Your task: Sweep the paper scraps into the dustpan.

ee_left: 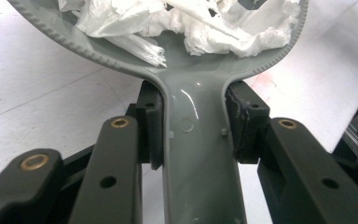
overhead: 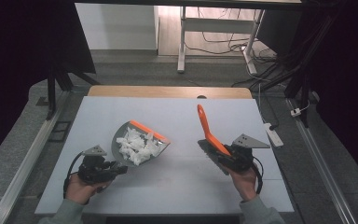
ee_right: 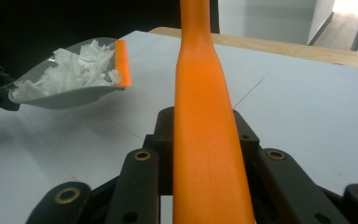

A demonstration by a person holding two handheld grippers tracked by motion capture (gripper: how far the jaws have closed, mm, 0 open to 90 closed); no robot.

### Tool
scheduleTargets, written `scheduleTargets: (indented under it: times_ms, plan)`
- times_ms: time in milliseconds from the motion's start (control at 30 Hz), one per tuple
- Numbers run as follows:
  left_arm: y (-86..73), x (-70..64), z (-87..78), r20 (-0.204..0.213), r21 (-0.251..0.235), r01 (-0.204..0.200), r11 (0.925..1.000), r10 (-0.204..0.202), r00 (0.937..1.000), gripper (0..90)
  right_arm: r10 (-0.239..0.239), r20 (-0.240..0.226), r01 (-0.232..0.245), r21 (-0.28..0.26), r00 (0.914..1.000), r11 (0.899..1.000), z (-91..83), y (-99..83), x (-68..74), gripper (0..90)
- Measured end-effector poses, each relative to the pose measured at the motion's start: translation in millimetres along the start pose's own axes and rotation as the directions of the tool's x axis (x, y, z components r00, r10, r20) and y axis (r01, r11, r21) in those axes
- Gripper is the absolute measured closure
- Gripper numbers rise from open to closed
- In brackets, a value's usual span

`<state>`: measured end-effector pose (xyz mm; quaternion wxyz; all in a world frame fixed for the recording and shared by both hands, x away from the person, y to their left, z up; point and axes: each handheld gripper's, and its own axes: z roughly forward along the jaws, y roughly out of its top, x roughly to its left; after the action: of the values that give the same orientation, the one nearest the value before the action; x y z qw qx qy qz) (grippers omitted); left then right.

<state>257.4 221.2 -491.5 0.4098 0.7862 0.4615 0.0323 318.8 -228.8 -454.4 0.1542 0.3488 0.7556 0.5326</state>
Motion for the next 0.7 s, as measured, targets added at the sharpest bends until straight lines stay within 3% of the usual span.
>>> scheduleTargets:
  times_ms: [233, 700]
  plan:
    - [-1.9, 2.2, -0.5, -0.021, -0.011, 0.026, 0.9996, -0.027, 0.9994, 61.4, 0.037, 0.026, -0.037, 0.008, 0.999, 0.999, -4.5, -4.1, -9.2, 70.5]
    - [-5.2, 8.0, -4.7, -0.038, -0.031, 0.059, 0.9978, -0.06, 0.9975, 61.4, 0.053, 0.032, -0.053, 0.014, 0.9981, 0.998, -5.8, -7.1, -13.2, 70.5]
